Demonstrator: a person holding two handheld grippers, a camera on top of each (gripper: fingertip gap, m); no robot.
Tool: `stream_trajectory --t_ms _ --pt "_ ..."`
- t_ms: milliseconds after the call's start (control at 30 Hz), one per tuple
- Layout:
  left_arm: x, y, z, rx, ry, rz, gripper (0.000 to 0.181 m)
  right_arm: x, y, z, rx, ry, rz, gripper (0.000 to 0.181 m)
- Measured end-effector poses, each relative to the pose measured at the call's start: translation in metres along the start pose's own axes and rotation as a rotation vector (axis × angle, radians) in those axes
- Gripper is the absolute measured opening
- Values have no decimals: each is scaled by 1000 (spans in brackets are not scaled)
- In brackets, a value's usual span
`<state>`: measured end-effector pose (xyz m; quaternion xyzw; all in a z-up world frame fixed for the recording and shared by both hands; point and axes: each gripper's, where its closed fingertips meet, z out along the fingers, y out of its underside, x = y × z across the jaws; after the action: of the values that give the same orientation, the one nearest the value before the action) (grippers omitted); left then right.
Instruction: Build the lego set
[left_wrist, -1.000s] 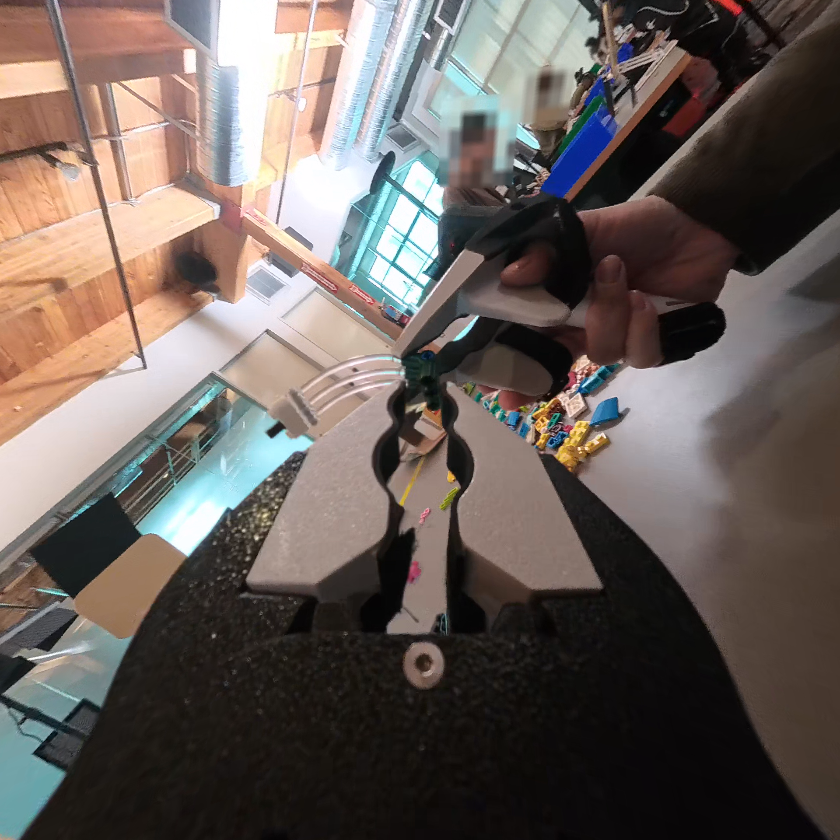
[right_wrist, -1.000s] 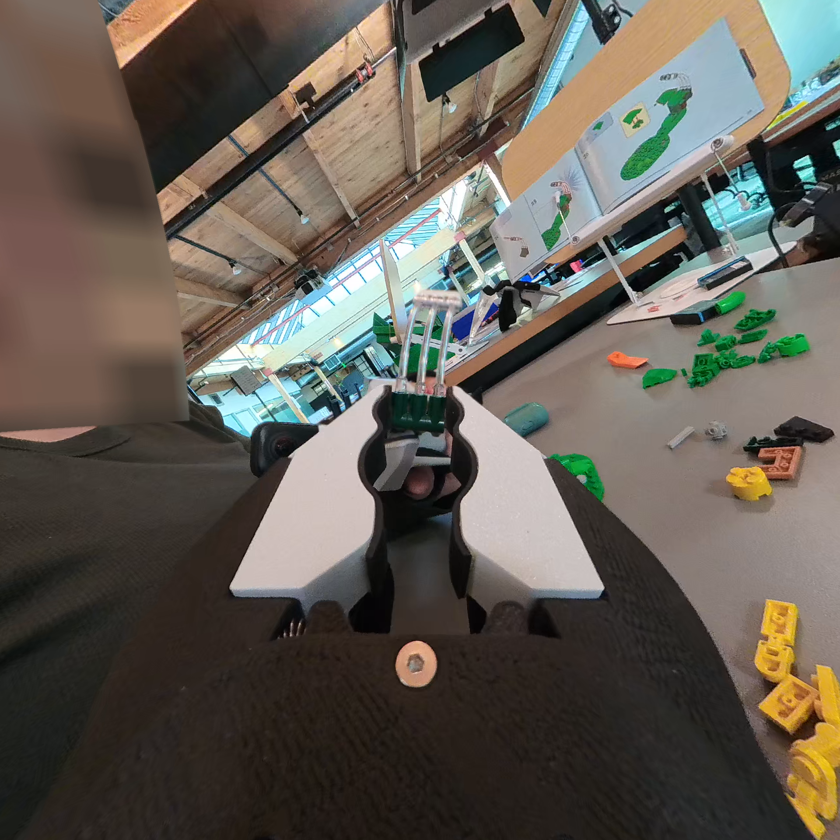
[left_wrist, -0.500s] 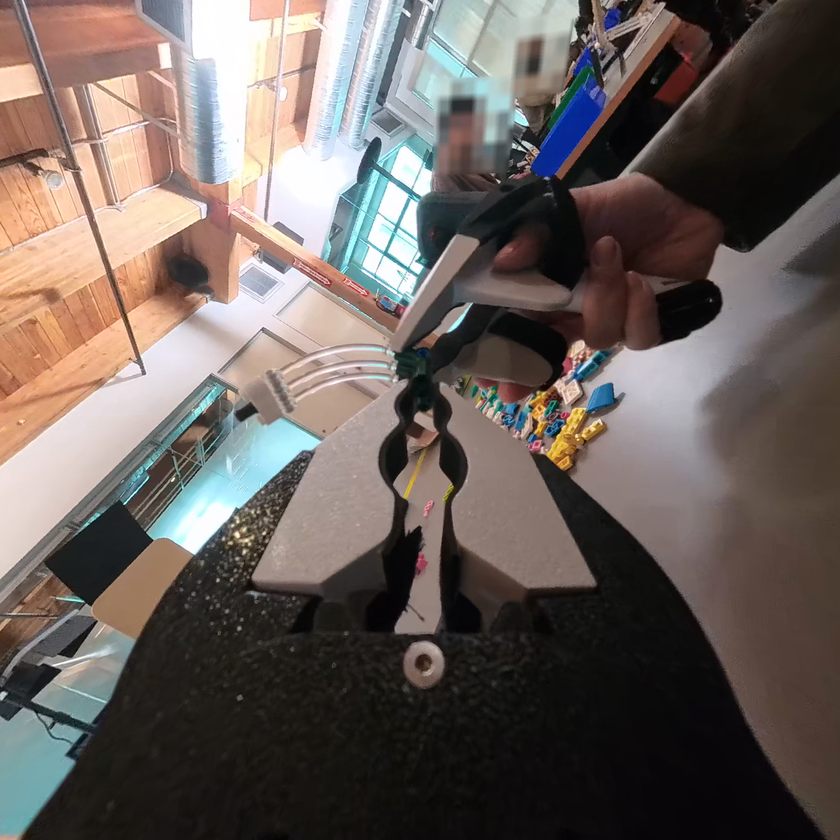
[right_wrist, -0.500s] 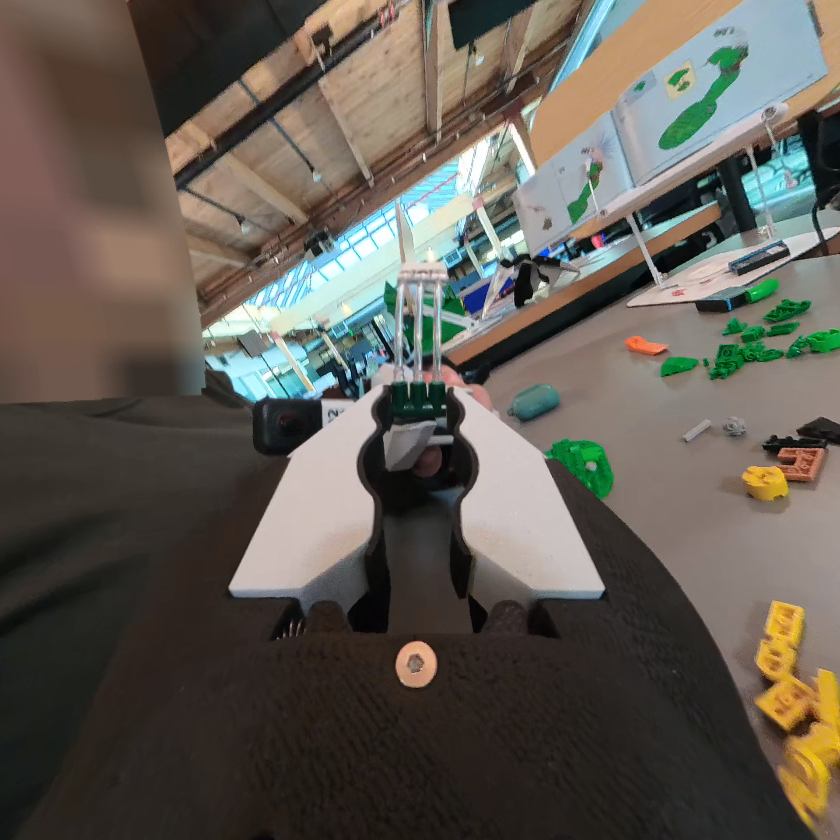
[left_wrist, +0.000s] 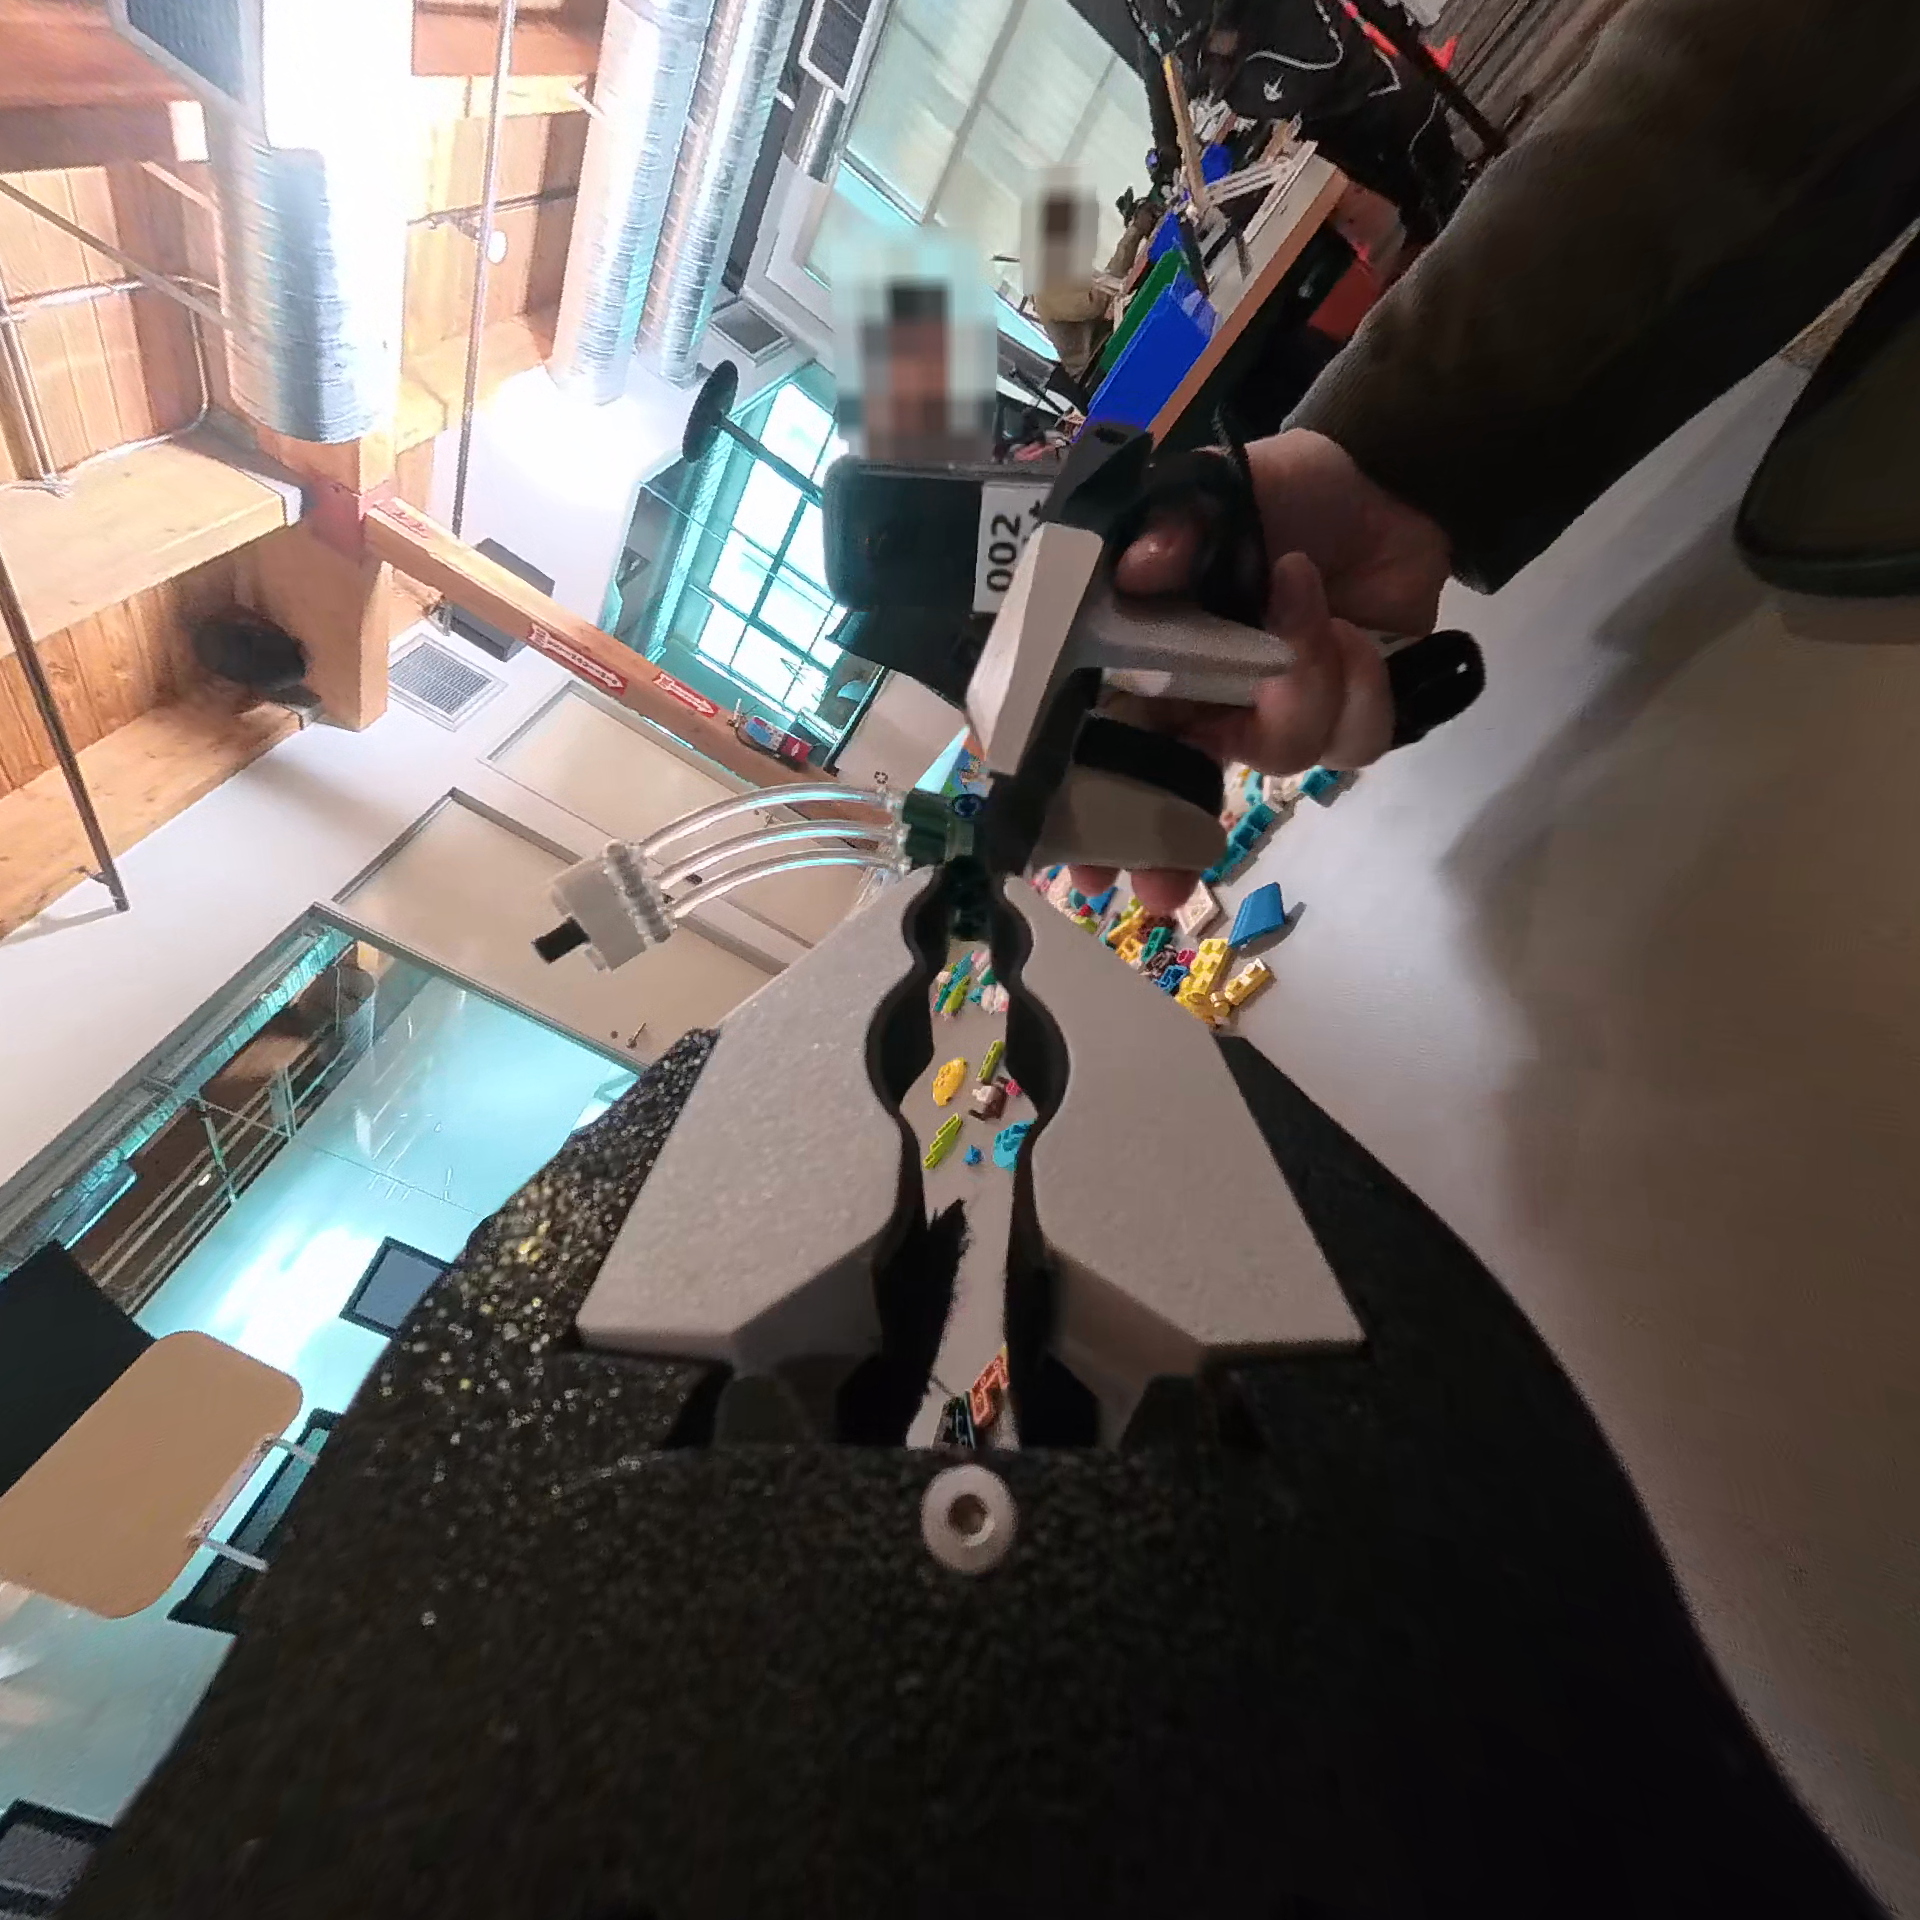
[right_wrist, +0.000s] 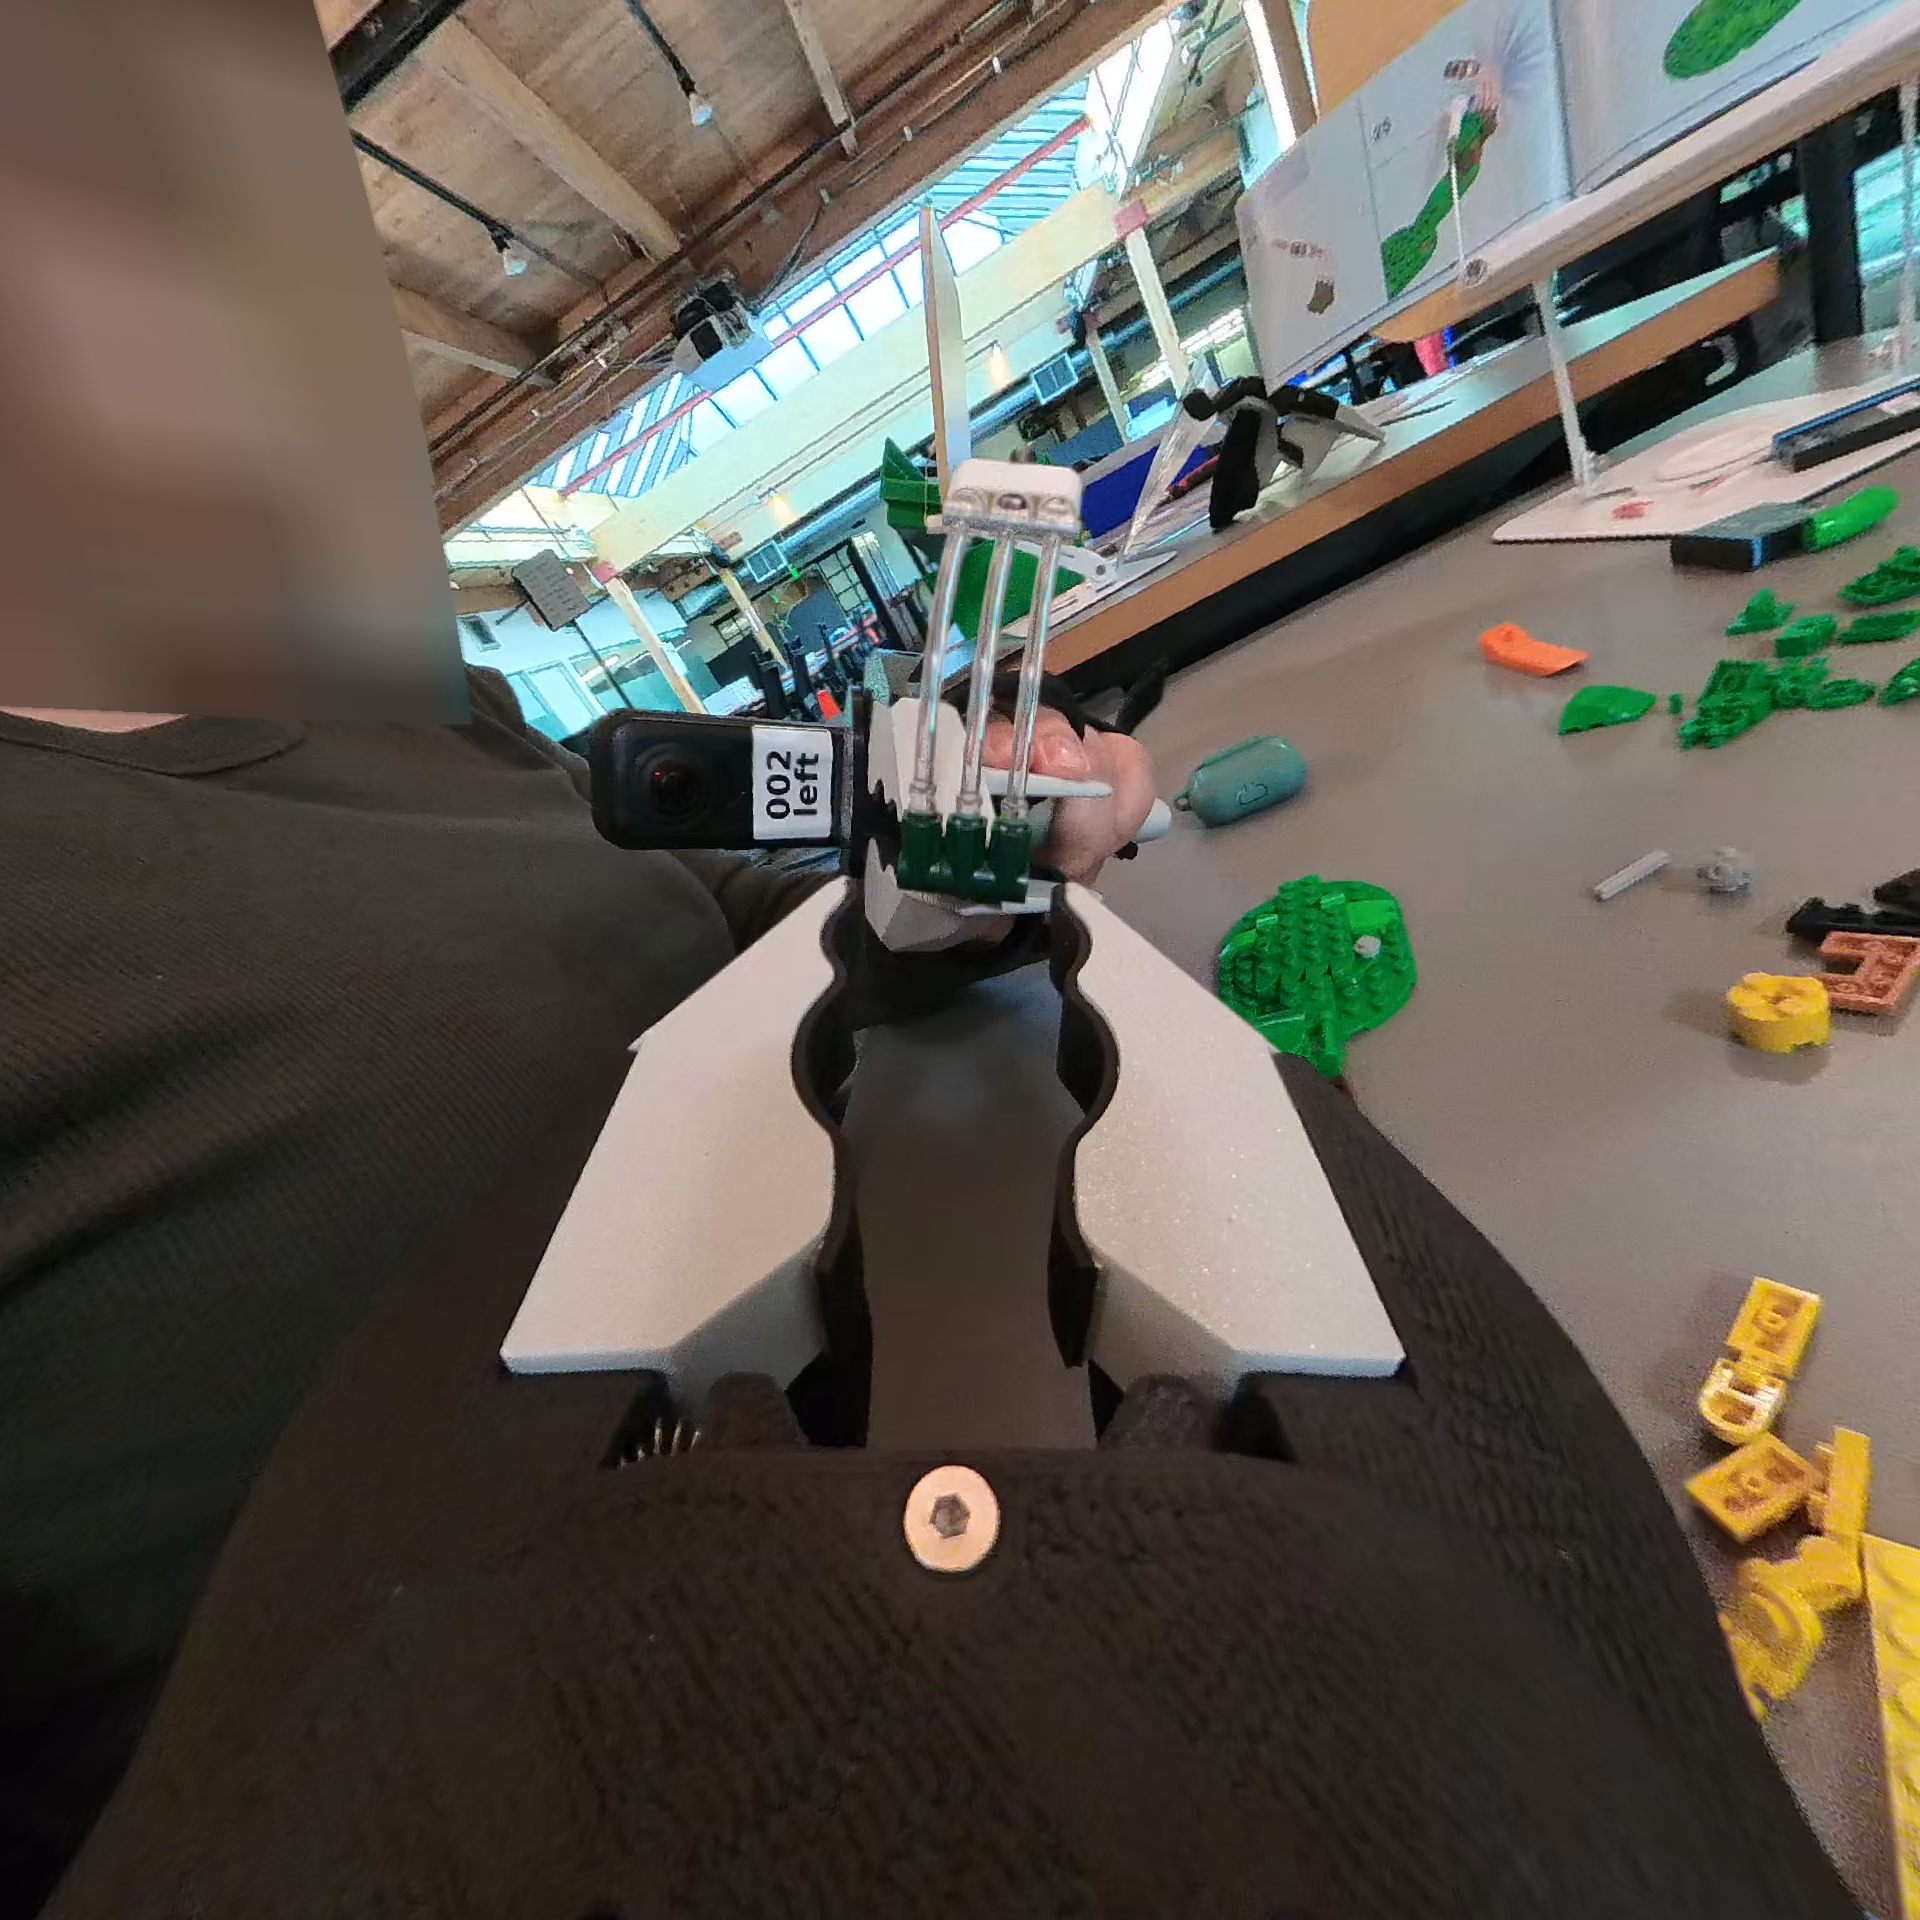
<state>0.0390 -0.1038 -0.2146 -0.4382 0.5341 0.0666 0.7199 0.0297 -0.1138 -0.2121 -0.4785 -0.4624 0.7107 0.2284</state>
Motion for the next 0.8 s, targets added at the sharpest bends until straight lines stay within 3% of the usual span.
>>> stream_trajectory --t_ms 100,467,567,700,800 --pt "3 0 0 0 12 12 3 0 0 2 7 -5 0 24" --pt "8 2 0 -11 40 16 3 3 2 -1 -8 9 -6 24" --pt "10 2 -1 1 77 -96 5 4 3 -1 -35 44 -82 23" --pt "12 43 -6 -182 235 -414 58 20 11 -10 -106 161 -161 23" --pt "27 66 -12 -303 414 -565 63 33 25 -15 -192 229 -185 23"
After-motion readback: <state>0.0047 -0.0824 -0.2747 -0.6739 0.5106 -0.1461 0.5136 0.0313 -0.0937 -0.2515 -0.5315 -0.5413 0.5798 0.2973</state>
